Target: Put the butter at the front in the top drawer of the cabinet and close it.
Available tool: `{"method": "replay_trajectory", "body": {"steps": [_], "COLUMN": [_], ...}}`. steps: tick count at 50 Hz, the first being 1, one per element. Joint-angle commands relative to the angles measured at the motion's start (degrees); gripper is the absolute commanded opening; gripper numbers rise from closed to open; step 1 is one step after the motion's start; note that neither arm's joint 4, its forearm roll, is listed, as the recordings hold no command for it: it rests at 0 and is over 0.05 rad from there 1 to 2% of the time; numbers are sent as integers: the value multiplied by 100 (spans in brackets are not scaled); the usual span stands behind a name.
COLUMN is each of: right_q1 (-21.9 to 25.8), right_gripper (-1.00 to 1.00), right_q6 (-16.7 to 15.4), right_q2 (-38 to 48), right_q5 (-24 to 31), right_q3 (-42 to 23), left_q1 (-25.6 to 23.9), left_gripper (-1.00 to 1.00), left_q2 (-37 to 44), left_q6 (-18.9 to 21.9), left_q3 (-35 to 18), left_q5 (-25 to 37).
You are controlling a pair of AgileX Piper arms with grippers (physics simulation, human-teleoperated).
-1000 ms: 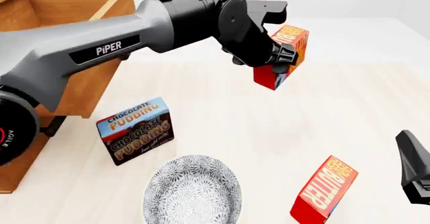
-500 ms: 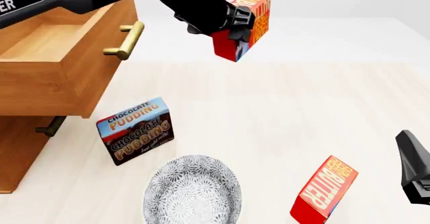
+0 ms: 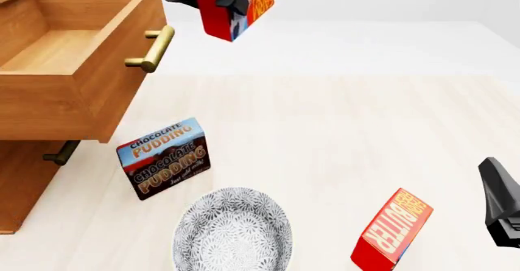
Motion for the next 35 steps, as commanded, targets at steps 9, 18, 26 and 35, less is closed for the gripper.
{"method": "replay_trajectory", "body": {"steps": [9,18,26,35], "right_q1": [-2,-2,-1,-1], "right_gripper": [100,100,100,100], "right_q6": [2,0,1,1], "right_q2": [2,2,2,2], "right_q5": [-6,-6,-6,-6], "right_q3": [5,5,5,5], "left_q1": [731,1147,1461,1852], "left_gripper": [-100,-100,-100,-100], "left_q2": [-652,-965,-1227,-1496], "left_q6": [326,502,591,567], "left_q3": [-164,-361,-210,-258], "left_q5": [630,967,1117,1336]}}
